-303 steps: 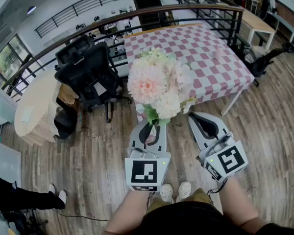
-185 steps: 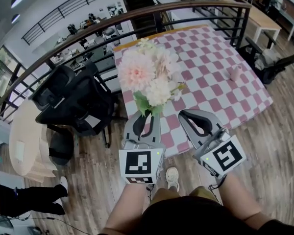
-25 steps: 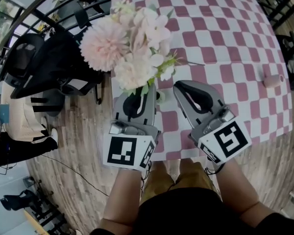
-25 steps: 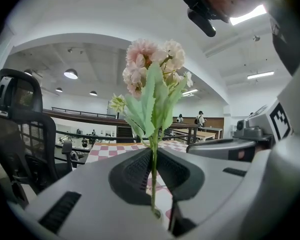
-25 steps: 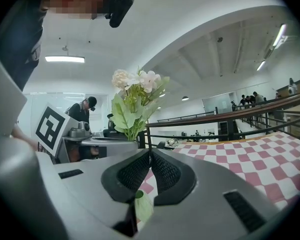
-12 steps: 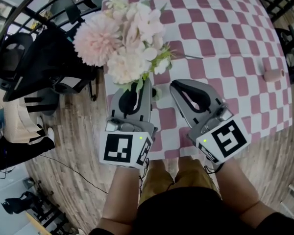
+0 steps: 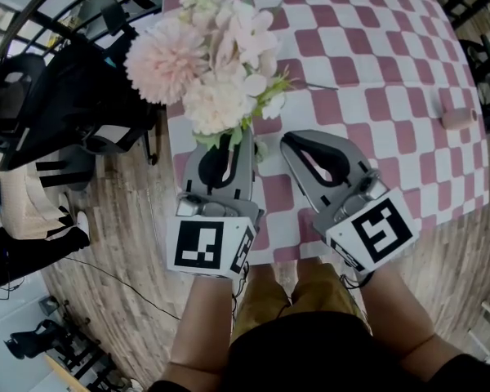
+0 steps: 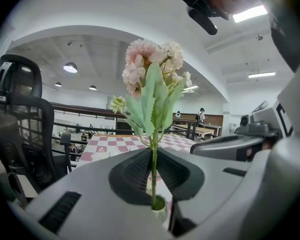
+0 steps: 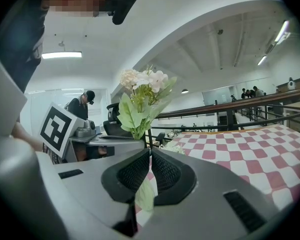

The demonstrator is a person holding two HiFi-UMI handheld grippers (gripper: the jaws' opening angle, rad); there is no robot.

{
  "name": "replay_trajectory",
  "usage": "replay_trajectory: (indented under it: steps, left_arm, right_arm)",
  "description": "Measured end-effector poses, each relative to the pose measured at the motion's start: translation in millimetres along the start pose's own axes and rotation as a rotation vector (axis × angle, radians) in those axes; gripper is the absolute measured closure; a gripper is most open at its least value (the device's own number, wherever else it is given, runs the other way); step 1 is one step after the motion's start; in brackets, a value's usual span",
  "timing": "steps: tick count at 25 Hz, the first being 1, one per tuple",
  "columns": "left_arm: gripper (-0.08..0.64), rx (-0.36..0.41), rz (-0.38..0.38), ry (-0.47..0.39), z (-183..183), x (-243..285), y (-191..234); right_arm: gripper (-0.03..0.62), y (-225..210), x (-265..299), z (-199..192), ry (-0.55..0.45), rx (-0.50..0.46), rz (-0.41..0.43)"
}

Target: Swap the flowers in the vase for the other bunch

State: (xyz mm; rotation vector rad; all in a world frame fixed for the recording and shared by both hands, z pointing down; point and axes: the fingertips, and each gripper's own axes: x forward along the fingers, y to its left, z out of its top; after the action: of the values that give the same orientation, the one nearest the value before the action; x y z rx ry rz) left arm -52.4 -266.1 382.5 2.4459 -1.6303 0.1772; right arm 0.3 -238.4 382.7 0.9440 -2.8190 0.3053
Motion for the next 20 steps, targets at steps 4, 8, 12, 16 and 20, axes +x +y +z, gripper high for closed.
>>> replay_trajectory:
  steps: [4,8,12,16,20]
  left_arm:
    - [0.525,-0.004,0.000,0.006,-8.4,1.2,0.7]
    - [0.525,0.011,0.000,0.016,-16.2,2.7,2.2]
    - [0.525,0.018,0.003,0.021,-20.3,4.3,4.3]
    - [0.525,0.036,0.006,0.034,-28.4,4.6,3.0]
    - [0.523,0.044,0.011,0.045,-35.3,3.7,2.1]
  right_arm:
    - [0.554,-0.6,1.3,-8.5,0.011,0.004,0.000]
    - [0.554,0.0,3.7,-17.0,0.022,0.006,0.004]
    - [0.554,-1.0,4.3,-22.8,0.030,0.013,0.003]
    - [0.554,0.0,5.1,-26.5,0.032,0.017,0.005]
    - [0.554,0.0,4.9,-28.4,0.033,0.016,0.003]
